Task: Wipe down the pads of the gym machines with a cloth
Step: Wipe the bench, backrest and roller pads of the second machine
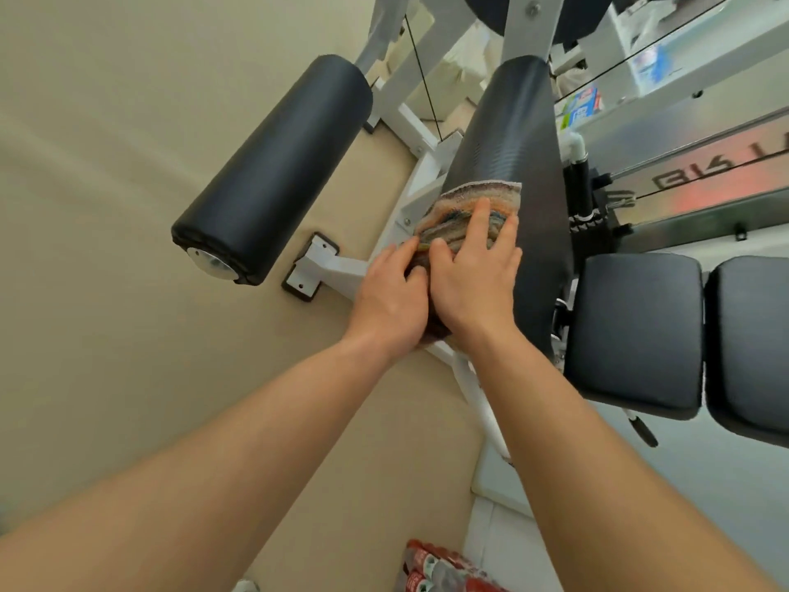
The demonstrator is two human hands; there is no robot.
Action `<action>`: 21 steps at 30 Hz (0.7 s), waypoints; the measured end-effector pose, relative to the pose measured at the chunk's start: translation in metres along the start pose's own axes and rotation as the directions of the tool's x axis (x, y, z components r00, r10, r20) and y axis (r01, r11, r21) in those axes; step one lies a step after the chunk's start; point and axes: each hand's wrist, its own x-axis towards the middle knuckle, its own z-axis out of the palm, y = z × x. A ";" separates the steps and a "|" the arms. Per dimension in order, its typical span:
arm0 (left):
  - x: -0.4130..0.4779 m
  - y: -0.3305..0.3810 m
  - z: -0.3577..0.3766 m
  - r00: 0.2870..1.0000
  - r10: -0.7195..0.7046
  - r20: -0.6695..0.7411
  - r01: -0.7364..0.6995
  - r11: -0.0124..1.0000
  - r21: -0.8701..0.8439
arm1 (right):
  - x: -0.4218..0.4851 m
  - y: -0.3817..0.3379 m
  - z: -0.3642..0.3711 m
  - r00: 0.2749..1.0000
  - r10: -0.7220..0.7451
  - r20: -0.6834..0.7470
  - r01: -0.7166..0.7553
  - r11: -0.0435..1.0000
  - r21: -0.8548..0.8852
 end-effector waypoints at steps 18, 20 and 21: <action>0.120 0.058 0.025 0.988 0.150 -0.026 -0.150 0.989 0.019 | 0.126 0.006 -0.016 0.996 -0.018 -0.091 0.034 0.983 0.181; 0.138 0.060 0.035 0.981 0.192 0.027 -0.192 0.981 0.005 | 0.148 0.009 -0.020 0.995 -0.028 -0.098 0.050 0.973 0.225; 0.148 0.062 0.040 0.979 0.199 0.048 -0.200 0.979 0.026 | 0.158 0.010 -0.021 0.994 -0.035 -0.102 0.059 0.968 0.245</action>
